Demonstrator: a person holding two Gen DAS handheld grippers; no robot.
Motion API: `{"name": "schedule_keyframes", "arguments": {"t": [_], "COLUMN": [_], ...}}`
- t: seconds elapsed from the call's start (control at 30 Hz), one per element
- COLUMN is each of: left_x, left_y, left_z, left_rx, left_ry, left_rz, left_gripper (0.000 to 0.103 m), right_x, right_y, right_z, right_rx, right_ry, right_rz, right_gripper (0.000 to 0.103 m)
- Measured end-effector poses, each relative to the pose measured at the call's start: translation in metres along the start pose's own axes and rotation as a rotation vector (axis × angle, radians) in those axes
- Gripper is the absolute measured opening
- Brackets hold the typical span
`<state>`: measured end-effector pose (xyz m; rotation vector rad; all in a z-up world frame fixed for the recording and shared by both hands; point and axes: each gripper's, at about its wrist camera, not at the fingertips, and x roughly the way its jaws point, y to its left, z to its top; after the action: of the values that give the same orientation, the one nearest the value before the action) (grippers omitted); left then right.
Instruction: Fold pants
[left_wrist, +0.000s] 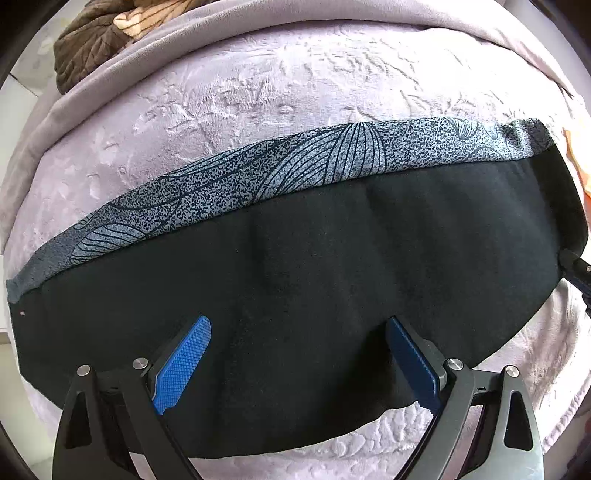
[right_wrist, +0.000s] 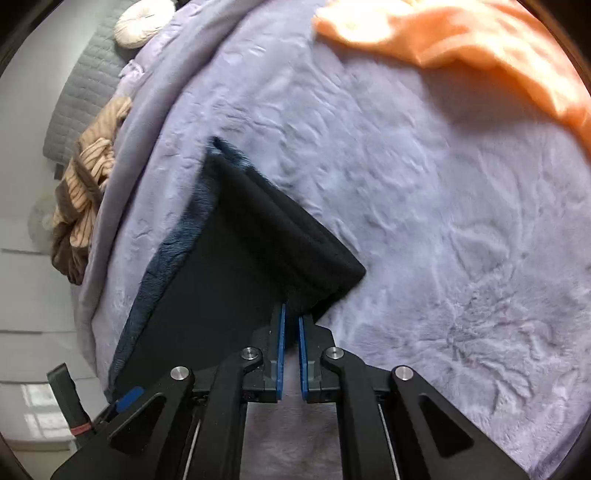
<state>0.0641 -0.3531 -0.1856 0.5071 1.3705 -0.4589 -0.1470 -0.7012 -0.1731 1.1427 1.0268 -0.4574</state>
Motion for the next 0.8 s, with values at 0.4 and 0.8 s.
{"name": "schedule_keyframes", "arguments": {"t": [0.4,0.8], "left_x": [0.005,0.006], "left_y": [-0.016,-0.023], "left_z": [0.002,-0.002], "left_rx": [0.018,0.022], "left_ry": [-0.012,-0.022], "left_rz": [0.021,0.02], "left_gripper": [0.102,0.102], "right_x": [0.0,0.02], "right_y": [-0.027,-0.025], "right_z": [-0.012,-0.001], "right_rx": [0.112,0.12], "right_ry": [0.033,-0.014], "right_rz": [0.21,0.411], "right_gripper": [0.032,0.039]}}
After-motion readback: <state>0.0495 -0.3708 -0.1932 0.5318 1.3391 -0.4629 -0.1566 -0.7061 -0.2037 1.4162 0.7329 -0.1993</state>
